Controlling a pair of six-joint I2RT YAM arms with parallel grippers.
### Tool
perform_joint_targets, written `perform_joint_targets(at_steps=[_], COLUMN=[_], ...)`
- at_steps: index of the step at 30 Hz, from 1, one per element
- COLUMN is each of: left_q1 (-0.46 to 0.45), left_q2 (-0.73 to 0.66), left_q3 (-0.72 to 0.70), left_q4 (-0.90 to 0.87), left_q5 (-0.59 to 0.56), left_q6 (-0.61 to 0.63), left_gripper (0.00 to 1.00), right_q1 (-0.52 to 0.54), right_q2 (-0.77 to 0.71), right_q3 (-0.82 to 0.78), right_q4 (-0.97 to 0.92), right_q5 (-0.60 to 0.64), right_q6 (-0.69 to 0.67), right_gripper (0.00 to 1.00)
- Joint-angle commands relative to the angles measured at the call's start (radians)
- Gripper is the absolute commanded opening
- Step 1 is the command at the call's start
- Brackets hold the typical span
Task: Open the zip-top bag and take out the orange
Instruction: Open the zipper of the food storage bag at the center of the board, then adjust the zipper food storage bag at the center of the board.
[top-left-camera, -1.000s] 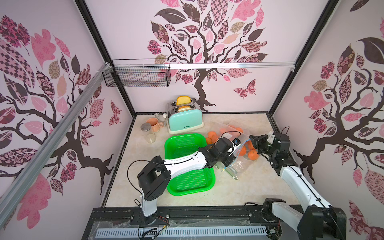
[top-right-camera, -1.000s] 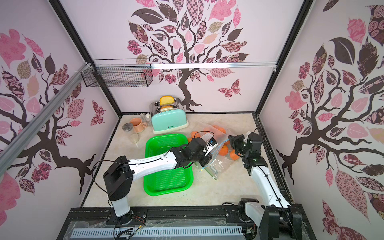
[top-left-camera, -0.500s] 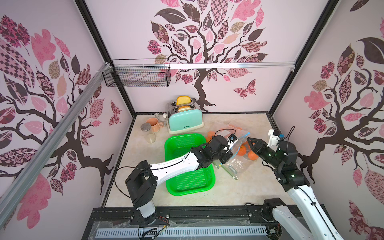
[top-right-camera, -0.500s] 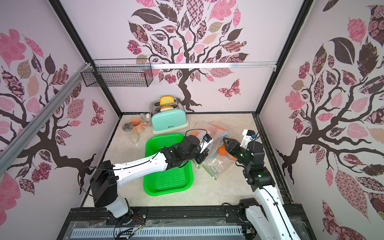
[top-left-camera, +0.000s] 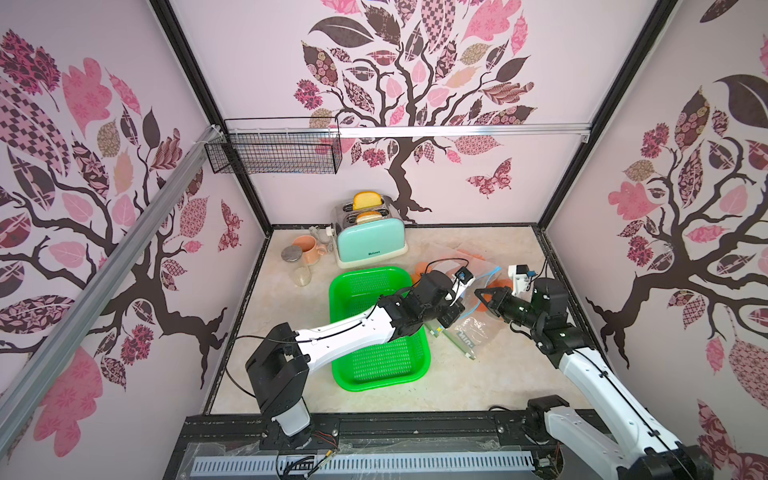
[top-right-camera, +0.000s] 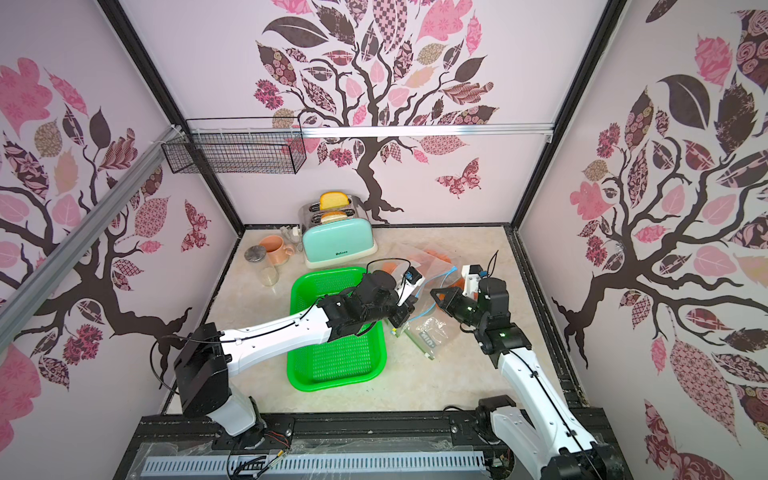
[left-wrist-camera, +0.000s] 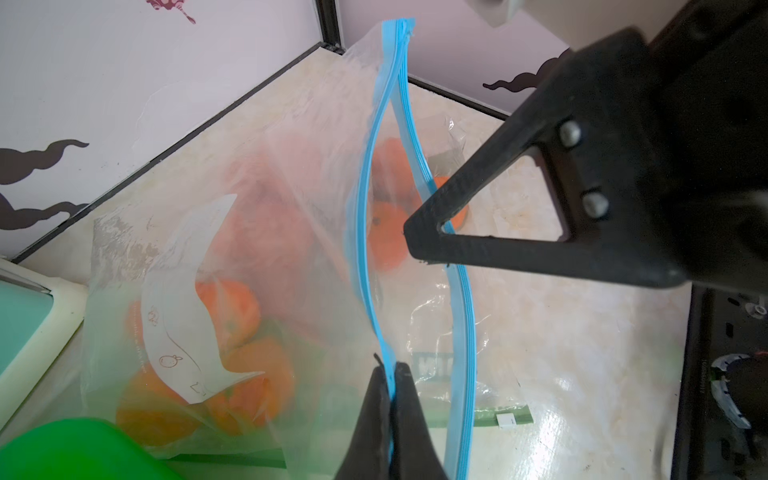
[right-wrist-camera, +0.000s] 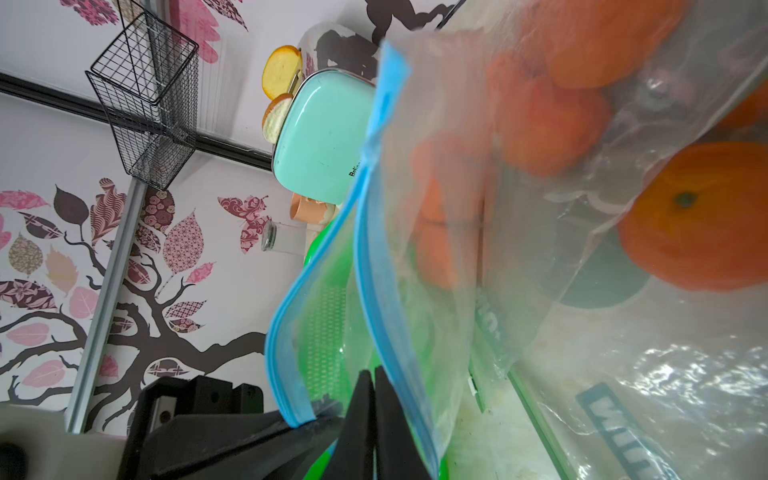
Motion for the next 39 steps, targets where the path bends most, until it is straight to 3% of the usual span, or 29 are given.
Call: perform_joint_targets(at_steps=[1,5,13,19,31,33,34,37,39], left_q1=[0.004,0.002,-0.041,-0.042,-0.042,-0.042,-0.041,-0.021,0.031], left_q2=[-0.032,-0.035,-0.056,-0.093,-0.144,-0.136,-0.131,-0.128,-0.132], left_q3=[-0.001,0.004,0.019,0.022,0.013,0.000,-0.007,-0.018,-0.019], left_q4=[0.033,0.076,0.070,0.067,0.045,0.042,0.040,0.004,-0.010], left_q5=[0.052,0.132,0.277,0.283,0.547,0.535,0.492,0.347,0.322], left_q6=[-0.003,-0.036,0.018,0.017,-0.017,-0.037,-0.046,-0.061,-0.112], left_gripper=[0.00,0.00,0.00,0.00,0.00,0.24,0.30,0.34,0.36], right_q1=[0.019,0.078,0.119,0.119,0.119,0.119,0.119,0.119,0.119], right_q2=[0.037,0.096,0.120,0.097,-0.066,-0.090,-0.095,-0.092,-0.084], right_q3=[0.017,0.018,-0.037,-0.073,-0.132,-0.170,-0.194,-0.256,-0.278], right_q4=[0.031,0.050,0.066,0.083,0.008,0.007,0.011,0.031,0.048], right_q5=[-0.002,0.091,0.234,0.252,0.231,0.232,0.235,0.236,0.227], right_q6=[-0.002,-0.030,-0.010,-0.011,-0.011,-0.014,-0.011,0.002,0.009], right_gripper=[0.09,0.17,0.21,0.22,0.40,0.40,0.40,0.39,0.39])
